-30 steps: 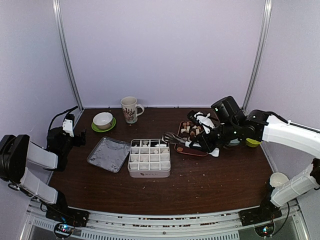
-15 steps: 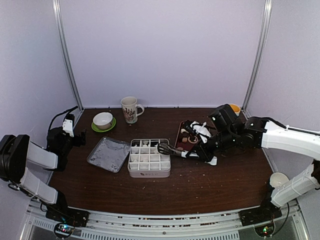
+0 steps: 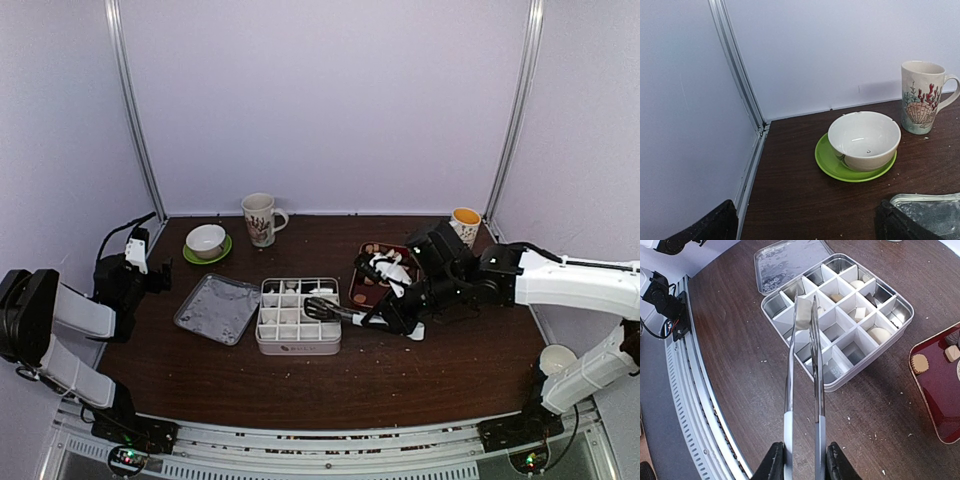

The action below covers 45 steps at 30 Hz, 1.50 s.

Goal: Pack the chocolate
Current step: Place the fake chocolate in the empty pocket of the box.

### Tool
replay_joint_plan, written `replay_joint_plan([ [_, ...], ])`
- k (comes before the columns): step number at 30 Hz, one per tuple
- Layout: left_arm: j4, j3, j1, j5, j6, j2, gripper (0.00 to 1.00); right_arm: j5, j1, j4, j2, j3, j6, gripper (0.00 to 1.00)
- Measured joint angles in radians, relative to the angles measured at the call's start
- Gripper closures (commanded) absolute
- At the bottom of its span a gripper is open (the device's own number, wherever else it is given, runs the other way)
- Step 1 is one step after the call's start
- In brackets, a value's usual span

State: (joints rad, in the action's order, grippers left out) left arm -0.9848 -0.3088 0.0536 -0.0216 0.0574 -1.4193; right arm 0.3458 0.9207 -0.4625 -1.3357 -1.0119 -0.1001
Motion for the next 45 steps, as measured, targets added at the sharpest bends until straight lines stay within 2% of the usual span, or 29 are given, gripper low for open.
replay_joint_plan([
  [8, 0.000, 0.000, 0.000, 0.000, 0.000, 0.000, 0.02, -0.061, 0.011, 0.011, -0.061, 0.000, 0.000, 0.84],
  [17, 0.000, 0.000, 0.000, 0.000, 0.000, 0.000, 0.02, -0.111, 0.011, 0.024, -0.111, -0.010, 0.008, 0.79],
  [22, 0.000, 0.000, 0.000, 0.000, 0.000, 0.000, 0.02, -0.118, 0.011, 0.026, -0.140, -0.025, 0.020, 0.68],
  [25, 0.000, 0.000, 0.000, 0.000, 0.000, 0.000, 0.02, -0.122, 0.011, 0.031, -0.141, -0.028, 0.023, 0.66],
  [37, 0.000, 0.000, 0.000, 0.000, 0.000, 0.000, 0.02, -0.146, 0.011, 0.041, -0.141, -0.029, 0.023, 0.65],
  [45, 0.000, 0.000, 0.000, 0.000, 0.000, 0.000, 0.02, -0.226, 0.011, 0.042, -0.088, -0.029, 0.018, 0.66],
])
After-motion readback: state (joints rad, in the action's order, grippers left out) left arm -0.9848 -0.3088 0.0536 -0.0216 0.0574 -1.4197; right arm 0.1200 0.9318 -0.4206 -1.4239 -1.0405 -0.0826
